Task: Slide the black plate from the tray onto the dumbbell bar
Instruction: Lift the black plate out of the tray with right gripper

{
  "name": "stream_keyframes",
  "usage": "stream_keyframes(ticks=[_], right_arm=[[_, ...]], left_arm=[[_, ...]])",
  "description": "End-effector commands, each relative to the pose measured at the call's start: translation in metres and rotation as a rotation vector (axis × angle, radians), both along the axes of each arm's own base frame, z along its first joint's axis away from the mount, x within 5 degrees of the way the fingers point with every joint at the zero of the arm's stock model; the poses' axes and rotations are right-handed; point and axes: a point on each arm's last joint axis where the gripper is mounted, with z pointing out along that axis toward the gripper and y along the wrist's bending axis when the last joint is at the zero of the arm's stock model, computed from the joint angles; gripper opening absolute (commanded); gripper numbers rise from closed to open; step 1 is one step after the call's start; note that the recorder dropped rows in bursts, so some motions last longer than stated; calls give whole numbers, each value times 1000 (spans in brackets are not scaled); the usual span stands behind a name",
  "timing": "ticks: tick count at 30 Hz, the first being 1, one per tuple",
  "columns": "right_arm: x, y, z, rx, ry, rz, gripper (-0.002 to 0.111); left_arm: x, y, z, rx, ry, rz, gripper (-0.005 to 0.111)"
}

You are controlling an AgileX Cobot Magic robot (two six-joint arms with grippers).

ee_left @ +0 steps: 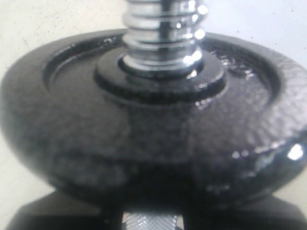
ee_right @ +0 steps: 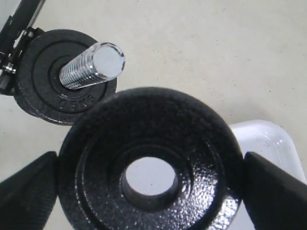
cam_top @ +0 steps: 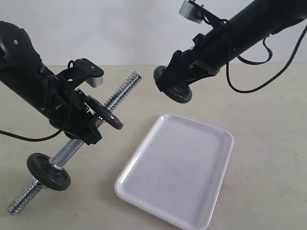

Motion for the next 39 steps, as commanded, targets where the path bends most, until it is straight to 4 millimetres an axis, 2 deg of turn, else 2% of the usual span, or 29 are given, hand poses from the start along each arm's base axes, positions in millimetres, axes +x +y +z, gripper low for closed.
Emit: stream_keyframes(ticks=[1,7,11,15,22,39], right_arm=[[4,-5,14,143,6,-12,0],[15,-36,22,255,-3,-85,0],[18,-46,22,253,-17,-104,0],[19,-46,21,258,-16,-103,0],[25,-44,11,301,17,-123,0],[25,-44,11,306,54,-148,0]], left_arm=[[5,-4,30,-97,-108,55,4],[3,-5,30,-95,-96,49,4],[3,-6,30,-107,-91,56,4],[-1,-13,32,-160,-71,16,4],[-9,-27,31,-156,-71,-43,4],[-9,-29,31,-155,-74,-53,4]])
